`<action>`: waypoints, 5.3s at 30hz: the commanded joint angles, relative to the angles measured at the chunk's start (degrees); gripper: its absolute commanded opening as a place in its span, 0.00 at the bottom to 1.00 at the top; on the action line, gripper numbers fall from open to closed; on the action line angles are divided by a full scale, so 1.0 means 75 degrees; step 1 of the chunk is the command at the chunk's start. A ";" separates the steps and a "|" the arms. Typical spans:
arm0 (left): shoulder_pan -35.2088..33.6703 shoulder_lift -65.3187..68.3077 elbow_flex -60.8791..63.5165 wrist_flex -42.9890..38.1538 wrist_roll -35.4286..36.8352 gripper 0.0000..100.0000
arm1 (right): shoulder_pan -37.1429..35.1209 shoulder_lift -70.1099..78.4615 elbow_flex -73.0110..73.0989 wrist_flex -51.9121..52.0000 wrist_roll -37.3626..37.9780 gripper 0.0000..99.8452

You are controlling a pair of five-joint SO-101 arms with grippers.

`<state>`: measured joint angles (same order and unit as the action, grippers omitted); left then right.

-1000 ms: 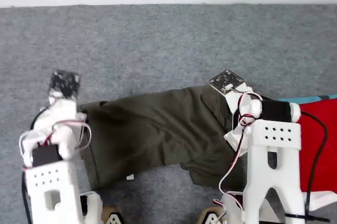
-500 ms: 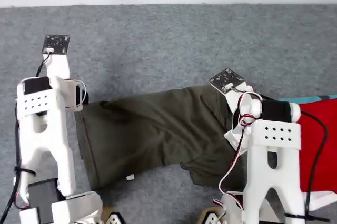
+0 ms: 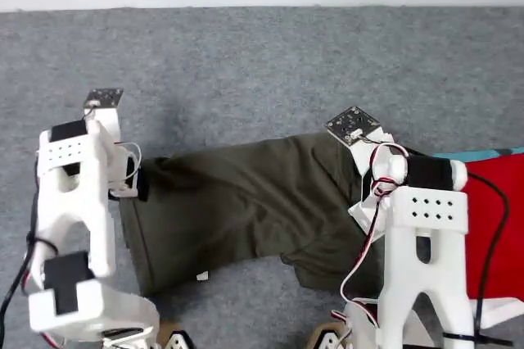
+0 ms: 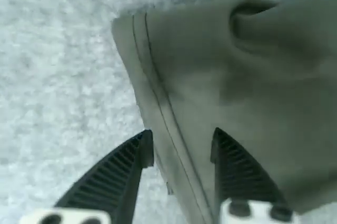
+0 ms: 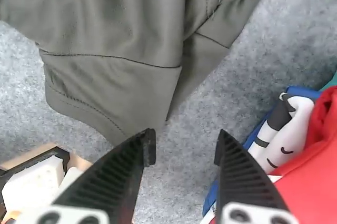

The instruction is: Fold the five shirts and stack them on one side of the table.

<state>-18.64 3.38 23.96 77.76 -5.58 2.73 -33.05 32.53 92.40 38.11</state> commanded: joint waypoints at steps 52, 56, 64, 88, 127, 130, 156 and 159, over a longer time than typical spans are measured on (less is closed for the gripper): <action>0.1477 0.3059 -0.6171 0.2473 0.0035 0.02 | -0.0475 0.0440 -0.0023 -0.3335 -0.1911 0.19; 0.1407 0.3059 -0.5656 0.2567 0.0012 0.02 | -0.1483 0.1999 -0.0059 -0.4190 -0.2286 0.19; 0.0738 0.3810 -0.4870 0.1090 -0.0023 0.02 | -0.1213 0.4589 -0.0656 -0.7262 -0.2274 0.19; 0.1067 0.4079 -0.6382 0.2661 -0.0152 0.02 | -0.0193 0.6980 -0.5755 -0.4472 -0.2262 0.19; 0.0727 0.3317 -0.6933 0.3036 -0.0211 0.02 | -0.1084 0.0826 0.1184 -0.0686 0.4056 0.19; 0.0785 0.3329 -0.6582 0.3024 -0.0199 0.02 | -0.1084 -0.0252 0.2333 -0.0662 0.4618 0.19; 0.0785 0.3376 -0.6336 0.3024 -0.0188 0.02 | -0.1084 -0.1893 0.6447 -0.4108 0.4536 0.19; 0.0785 0.3376 -0.6336 0.3024 -0.0188 0.02 | -0.1084 -0.1893 0.6881 -0.4530 0.4525 0.14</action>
<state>-12.57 31.78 -23.34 99.30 -6.73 -5.71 -47.91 80.79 61.10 72.66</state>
